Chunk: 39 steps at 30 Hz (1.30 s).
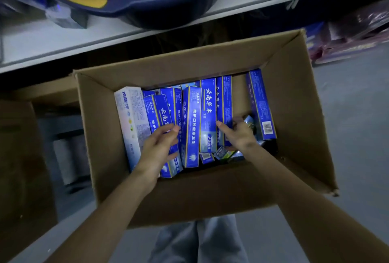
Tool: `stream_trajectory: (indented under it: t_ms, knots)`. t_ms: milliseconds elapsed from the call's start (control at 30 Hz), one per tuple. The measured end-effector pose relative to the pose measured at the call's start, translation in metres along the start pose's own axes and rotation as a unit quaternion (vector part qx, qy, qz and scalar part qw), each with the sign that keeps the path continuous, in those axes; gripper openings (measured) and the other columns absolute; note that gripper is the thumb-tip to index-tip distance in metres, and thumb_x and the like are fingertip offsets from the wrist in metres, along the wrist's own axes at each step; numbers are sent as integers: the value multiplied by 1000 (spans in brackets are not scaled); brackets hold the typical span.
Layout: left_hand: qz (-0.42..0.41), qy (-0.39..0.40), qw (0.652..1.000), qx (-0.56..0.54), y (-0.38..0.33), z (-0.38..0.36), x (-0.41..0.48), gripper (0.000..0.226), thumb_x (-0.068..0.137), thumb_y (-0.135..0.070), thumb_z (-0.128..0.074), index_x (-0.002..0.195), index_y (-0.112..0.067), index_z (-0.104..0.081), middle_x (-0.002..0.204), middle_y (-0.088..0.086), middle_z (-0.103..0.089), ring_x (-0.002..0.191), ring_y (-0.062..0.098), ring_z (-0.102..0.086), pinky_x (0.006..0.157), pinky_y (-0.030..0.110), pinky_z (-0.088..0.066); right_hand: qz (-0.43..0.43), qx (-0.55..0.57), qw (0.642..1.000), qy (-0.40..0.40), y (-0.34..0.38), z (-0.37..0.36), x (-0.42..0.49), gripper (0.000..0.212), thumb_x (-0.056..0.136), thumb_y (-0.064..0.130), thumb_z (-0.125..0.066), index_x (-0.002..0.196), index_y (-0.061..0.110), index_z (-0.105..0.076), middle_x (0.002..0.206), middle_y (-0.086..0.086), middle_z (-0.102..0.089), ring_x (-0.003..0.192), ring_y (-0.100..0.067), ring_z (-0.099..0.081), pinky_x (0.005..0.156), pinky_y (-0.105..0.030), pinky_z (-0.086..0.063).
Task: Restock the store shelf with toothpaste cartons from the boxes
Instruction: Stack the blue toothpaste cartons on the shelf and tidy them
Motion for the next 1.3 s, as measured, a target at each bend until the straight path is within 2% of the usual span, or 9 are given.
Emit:
stream_trajectory:
  t_ms: [100, 233, 433, 633, 867, 1000, 1133, 1233, 1300]
  knots:
    - [-5, 6, 1000, -1, 0, -1, 1, 9, 95, -28, -57, 102, -30, -62, 116, -4, -62, 109, 11, -59, 80, 28, -54, 1, 0, 1000, -10, -4, 0, 4, 40, 93, 33, -59, 120, 7, -45, 82, 2, -53, 100, -33, -61, 86, -53, -52]
    - [-8, 8, 1000, -6, 0, -3, -2, 7, 95, -27, -56, 98, -29, -63, 114, -2, -63, 106, 10, -60, 82, 29, -54, 22, -61, 998, -9, -2, 0, 4, 29, 96, 33, -53, 98, 6, -40, 68, -4, -48, 81, -35, -58, 78, -52, -53]
    - [-2, 17, 1000, -13, -4, -11, -10, 9, 96, -25, -54, 94, -29, -62, 115, 1, -63, 98, 8, -60, 79, 26, -53, -11, 3, 1000, -6, -5, 13, -7, 24, 98, 30, -51, 104, 7, -46, 95, -9, -58, 96, -32, -62, 77, -54, -55]
    - [6, 36, 999, -9, -7, -25, -17, 10, 95, -29, -55, 101, -24, -62, 120, 3, -64, 107, 15, -61, 87, 32, -53, -106, 260, 953, 111, -5, 26, -62, 14, 97, 24, -53, 95, 11, -56, 94, -11, -60, 81, -25, -62, 53, -38, -59]
    - [59, 103, 991, -68, 0, -40, -26, 27, 93, -34, -55, 105, -12, -66, 105, 8, -73, 93, 20, -68, 77, 34, -54, -83, 266, 922, 268, 5, -6, -109, 19, 93, 22, -56, 108, 12, -57, 108, -9, -68, 92, -25, -69, 67, -46, -59]
    - [41, 80, 994, -65, 1, -23, -27, 32, 84, -25, -65, 112, -9, -65, 109, 13, -71, 95, 28, -69, 93, 51, -51, -24, 179, 942, 283, 16, -25, -111, 26, 94, 28, -54, 113, 11, -54, 106, -5, -66, 91, -18, -68, 65, -40, -60]
    - [44, 54, 991, -117, 4, 2, -22, 30, 85, -24, -64, 112, -10, -63, 113, 13, -70, 89, 23, -71, 82, 45, -56, 25, 130, 974, 184, 23, -21, -88, 18, 95, 32, -53, 102, 16, -60, 93, 1, -62, 84, -13, -62, 59, -26, -56]
    - [45, 58, 990, -117, 8, 19, -19, 36, 85, -32, -61, 118, -18, -60, 116, 4, -70, 104, 24, -68, 89, 49, -54, 24, 154, 987, -25, 10, 4, -52, 22, 93, 22, -60, 110, 8, -59, 93, 1, -59, 89, -14, -57, 75, -30, -51]
    - [48, 78, 988, -126, 9, 25, -17, 33, 86, -37, -58, 118, -26, -59, 112, -1, -72, 100, 20, -70, 76, 41, -58, 2, 128, 990, -58, 1, 7, -33, 29, 92, 23, -60, 116, 7, -57, 105, -4, -62, 99, -19, -59, 85, -34, -50]
Point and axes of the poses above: each hand's wrist, its own x-axis towards the middle knuckle, its own z-axis out of the back of the hand, y = z × x, the point moved 5 cm from there along x, towards the middle knuckle
